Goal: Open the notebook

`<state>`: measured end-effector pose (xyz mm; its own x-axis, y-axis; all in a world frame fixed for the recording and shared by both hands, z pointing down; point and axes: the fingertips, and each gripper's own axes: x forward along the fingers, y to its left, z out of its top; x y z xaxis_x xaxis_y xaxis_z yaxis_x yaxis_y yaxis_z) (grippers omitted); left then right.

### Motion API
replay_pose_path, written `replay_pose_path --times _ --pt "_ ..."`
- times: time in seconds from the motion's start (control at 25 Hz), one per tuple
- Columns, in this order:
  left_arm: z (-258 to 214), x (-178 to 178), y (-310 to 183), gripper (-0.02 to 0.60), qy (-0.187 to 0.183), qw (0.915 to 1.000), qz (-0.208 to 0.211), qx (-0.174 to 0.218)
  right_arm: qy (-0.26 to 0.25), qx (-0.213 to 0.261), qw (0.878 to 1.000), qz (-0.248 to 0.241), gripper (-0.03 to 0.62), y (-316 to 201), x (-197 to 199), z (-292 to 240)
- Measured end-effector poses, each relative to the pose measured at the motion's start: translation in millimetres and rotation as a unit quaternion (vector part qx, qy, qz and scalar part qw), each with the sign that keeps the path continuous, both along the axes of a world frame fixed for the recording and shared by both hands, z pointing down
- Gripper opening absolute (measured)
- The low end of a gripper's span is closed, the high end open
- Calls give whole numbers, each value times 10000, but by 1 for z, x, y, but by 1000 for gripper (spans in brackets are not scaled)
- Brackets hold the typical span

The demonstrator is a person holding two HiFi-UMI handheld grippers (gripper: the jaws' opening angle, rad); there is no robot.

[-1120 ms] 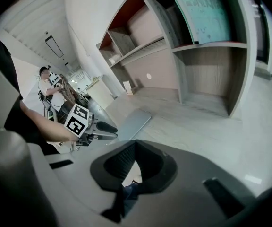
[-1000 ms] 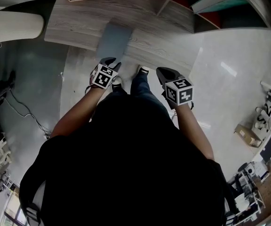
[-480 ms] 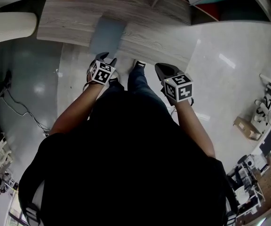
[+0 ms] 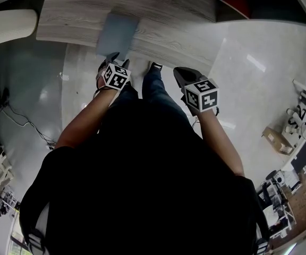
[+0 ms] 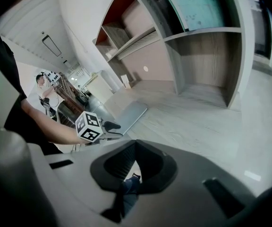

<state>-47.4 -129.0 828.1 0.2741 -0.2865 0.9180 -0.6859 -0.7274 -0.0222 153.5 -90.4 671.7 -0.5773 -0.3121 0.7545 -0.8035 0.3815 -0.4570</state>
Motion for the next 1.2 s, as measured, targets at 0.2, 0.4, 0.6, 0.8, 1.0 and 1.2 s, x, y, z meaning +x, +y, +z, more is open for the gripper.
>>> replay_pose_path --times 0.2,0.4,0.6,0.8,1.0,1.2 --pt "9 -1 -1 218 -210 9997 7 81 9 -42 10000 -62 0 -1 -1 4" --pt "13 -2 -4 218 -392 9990 -14 201 -34 -68 9999 -121 0 1 -2 6" --pt "18 -4 -6 218 -571 9981 -15 250 -65 -68 9998 -152 0 -1 -5 6" --pt "17 -3 -5 216 -640 9976 -22 271 -70 -77 9998 -150 0 1 -2 6" --pt "16 -4 -5 212 -635 9977 -2 243 -76 -43 9999 -96 0 1 -1 4" --pt "14 -1 -3 181 -587 9980 96 229 -74 -29 9999 -71 0 3 0 5"
